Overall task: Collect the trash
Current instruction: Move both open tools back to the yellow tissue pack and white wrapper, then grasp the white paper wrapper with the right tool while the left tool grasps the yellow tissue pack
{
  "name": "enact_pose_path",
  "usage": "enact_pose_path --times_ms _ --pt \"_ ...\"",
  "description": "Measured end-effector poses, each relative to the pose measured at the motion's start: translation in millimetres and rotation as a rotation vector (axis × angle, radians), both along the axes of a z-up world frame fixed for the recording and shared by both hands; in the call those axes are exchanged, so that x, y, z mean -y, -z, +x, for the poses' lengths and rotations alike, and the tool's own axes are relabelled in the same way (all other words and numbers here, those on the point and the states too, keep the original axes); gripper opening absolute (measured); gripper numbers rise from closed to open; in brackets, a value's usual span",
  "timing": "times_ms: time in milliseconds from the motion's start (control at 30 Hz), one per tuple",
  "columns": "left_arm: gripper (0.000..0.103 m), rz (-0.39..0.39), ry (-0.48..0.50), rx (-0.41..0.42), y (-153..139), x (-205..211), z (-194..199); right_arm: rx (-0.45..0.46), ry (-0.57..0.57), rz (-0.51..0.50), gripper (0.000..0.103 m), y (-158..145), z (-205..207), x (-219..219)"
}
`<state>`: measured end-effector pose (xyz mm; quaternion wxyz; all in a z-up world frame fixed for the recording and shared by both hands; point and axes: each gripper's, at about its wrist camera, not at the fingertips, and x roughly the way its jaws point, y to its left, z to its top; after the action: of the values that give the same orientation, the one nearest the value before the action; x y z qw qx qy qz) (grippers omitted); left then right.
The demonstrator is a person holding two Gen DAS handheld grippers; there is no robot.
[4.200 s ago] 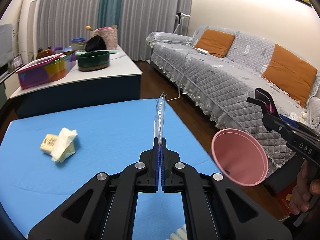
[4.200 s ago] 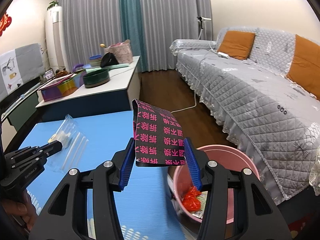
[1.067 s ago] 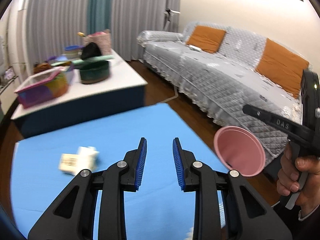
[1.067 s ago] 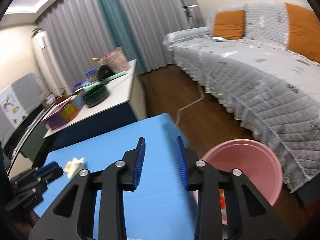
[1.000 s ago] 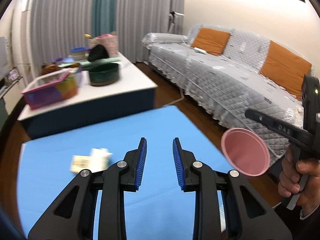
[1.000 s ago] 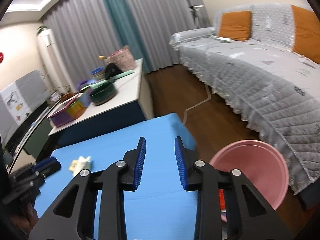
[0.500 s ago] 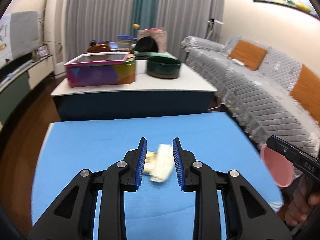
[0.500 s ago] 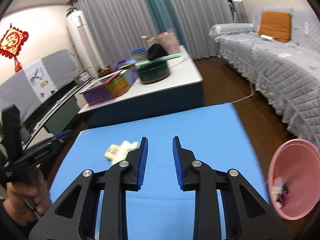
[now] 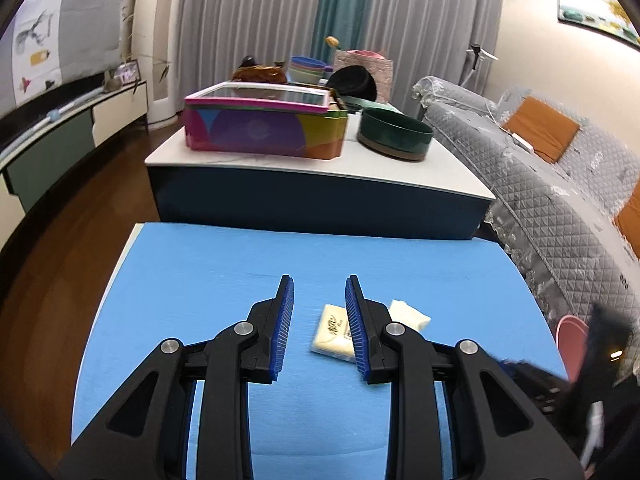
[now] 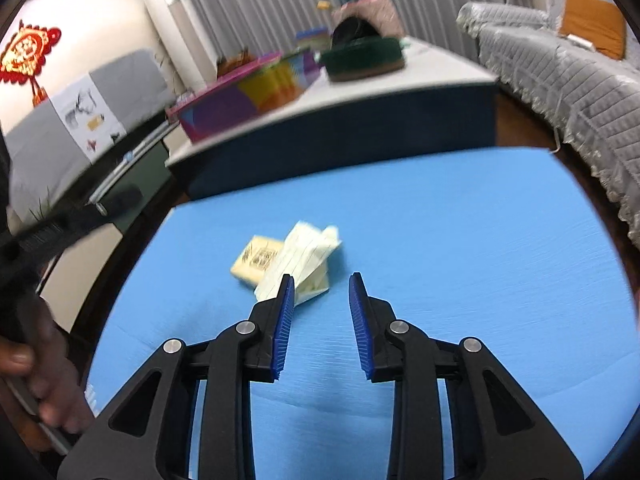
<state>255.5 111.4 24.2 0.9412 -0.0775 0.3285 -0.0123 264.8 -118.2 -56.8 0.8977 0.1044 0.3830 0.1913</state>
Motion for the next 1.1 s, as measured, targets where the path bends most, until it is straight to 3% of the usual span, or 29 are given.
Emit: enact_pose_path --times_ms 133,267,433,500,633,700,800,900,1000,1100 --pt "0.027 -0.025 -0.022 -0.024 6 -11 7 -0.049 -0.014 0.025 0.044 15 20 -18" --pt "0.027 -0.034 -0.009 -0.061 19 -12 15 -0.107 -0.016 0.029 0.044 28 36 -27" --pt "0.035 -0.053 0.009 -0.099 33 -6 23 -0.12 -0.022 0.062 0.003 29 37 -17" --pt "0.041 -0.055 0.009 -0.114 40 -3 27 -0.114 -0.021 0.065 0.001 28 37 -13" --pt "0.042 -0.057 0.012 -0.138 47 5 32 -0.096 -0.015 0.072 0.0 24 33 -4" --pt "0.049 -0.051 0.015 -0.141 49 9 33 -0.077 0.009 0.061 0.0 20 32 2" --pt "0.05 -0.051 0.009 -0.155 51 13 35 -0.078 0.02 0.079 0.0 16 32 9" --pt "0.05 -0.062 -0.001 -0.146 46 12 34 -0.119 0.038 0.111 0.006 20 36 11" --pt "0.05 -0.051 -0.002 -0.138 45 12 33 -0.124 0.032 0.14 0.037 25 36 6" --pt "0.05 -0.04 -0.002 -0.136 46 10 33 -0.138 0.016 0.153 0.038 30 39 -1"
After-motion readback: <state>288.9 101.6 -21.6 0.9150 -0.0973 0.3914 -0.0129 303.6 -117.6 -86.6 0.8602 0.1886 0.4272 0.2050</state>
